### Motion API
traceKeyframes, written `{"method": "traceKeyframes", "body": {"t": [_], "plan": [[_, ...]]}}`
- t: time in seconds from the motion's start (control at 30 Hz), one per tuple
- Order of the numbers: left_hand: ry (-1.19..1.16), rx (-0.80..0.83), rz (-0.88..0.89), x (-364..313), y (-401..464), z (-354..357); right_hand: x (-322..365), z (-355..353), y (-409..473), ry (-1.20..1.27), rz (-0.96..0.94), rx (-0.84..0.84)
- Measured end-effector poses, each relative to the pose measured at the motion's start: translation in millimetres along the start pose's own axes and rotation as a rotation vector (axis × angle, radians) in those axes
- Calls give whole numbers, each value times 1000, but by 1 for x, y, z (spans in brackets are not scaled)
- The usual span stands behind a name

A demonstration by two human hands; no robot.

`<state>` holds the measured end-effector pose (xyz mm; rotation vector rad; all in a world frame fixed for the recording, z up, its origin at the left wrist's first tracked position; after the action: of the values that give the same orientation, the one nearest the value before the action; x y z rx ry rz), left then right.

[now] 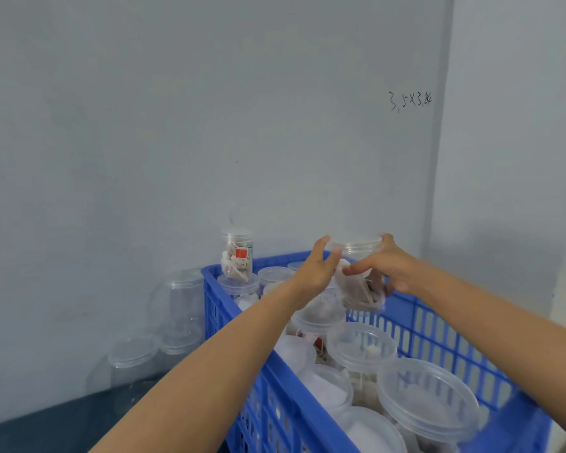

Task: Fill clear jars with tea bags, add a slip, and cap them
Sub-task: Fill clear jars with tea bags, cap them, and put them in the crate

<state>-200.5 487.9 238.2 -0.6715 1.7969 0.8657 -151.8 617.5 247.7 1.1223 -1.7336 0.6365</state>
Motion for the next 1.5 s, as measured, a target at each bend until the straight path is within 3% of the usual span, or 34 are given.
{"method": "traceKeyframes", "body": {"t": [0.13,0.33,0.53,1.03,1.33,1.43,1.5], "plan": [[322,-10,63,2,3,-1,-29,4,1,-82,75,58],[395,10,93,12,0,-8,-50,15,3,-142,141,188],[584,80,-2,24,2,-5,-76,28,3,-149,248,313],[650,54,-3,23,-3,-8,-66,31,-3,-376,144,451],[709,64,-13,22,-10,-7,-64,22,3,-406,154,294],[643,-33,49,5,-20,-11,-62,19,0,-440,144,228],[546,-119,115,-10,-32,-17,-47,14,-1,-553,21,125]]}}
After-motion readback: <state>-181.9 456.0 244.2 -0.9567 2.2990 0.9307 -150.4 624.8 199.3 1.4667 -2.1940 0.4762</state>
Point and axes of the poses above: each hand's wrist, its own y-axis towards the middle knuckle, its own z-axis out of the palm, x = y × z, the point moved 8 cm from there along y, towards the middle knuckle, and after that the axes turned 9 degrees about -y, right-handed, at the moved point
